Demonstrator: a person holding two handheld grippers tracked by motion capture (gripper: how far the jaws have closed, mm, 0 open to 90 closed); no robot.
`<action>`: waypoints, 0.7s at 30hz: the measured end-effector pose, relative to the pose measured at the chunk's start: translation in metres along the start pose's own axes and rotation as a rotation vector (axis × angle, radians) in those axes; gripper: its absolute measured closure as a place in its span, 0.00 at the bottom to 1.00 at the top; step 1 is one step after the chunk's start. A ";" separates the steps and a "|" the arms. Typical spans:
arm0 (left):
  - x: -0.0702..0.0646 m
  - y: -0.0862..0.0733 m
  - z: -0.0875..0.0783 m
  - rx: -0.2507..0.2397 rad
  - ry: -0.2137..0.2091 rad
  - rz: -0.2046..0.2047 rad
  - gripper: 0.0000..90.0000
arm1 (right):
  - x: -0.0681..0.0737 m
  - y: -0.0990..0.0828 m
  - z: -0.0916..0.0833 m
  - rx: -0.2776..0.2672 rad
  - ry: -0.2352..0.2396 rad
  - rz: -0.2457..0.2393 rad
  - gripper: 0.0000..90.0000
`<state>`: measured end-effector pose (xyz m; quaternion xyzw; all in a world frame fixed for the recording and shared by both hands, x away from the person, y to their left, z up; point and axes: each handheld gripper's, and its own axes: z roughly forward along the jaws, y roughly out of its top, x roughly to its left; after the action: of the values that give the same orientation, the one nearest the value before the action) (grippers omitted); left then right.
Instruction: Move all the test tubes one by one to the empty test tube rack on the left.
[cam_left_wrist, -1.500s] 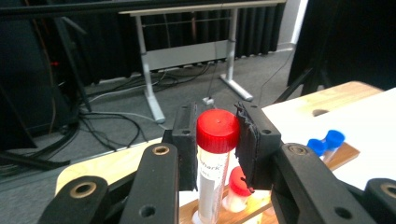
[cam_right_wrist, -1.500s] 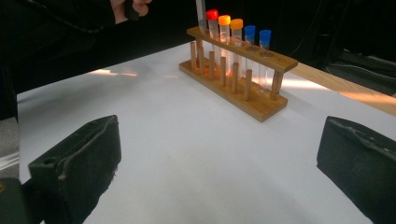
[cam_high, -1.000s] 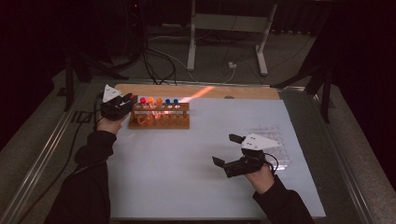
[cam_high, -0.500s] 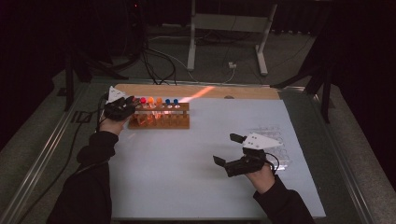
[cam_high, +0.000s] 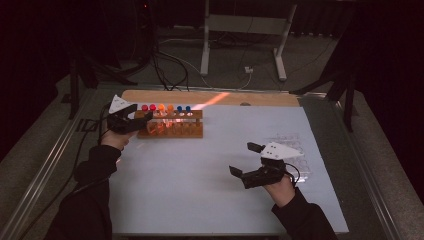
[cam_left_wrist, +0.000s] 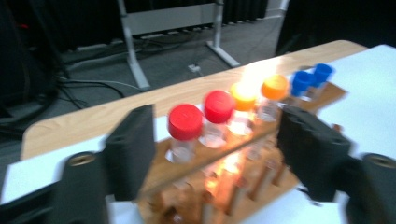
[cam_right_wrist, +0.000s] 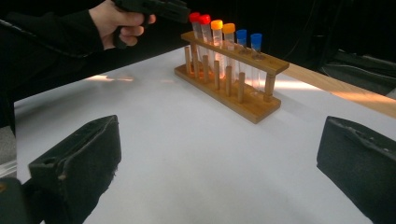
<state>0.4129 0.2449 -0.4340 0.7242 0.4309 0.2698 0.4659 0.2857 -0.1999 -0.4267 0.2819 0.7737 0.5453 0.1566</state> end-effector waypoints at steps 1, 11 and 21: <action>-0.001 0.000 -0.003 0.003 -0.016 -0.004 0.24 | 0.000 0.000 0.000 0.001 -0.001 0.001 0.00; -0.024 -0.016 -0.042 -0.015 -0.108 -0.016 0.07 | -0.001 -0.001 0.000 0.006 -0.008 -0.002 0.00; -0.063 -0.050 -0.065 0.008 -0.316 -0.013 0.01 | -0.002 -0.005 0.002 0.018 -0.021 -0.006 0.00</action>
<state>0.3123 0.2285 -0.4518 0.7567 0.3581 0.1478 0.5266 0.2872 -0.2014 -0.4325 0.2868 0.7778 0.5348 0.1635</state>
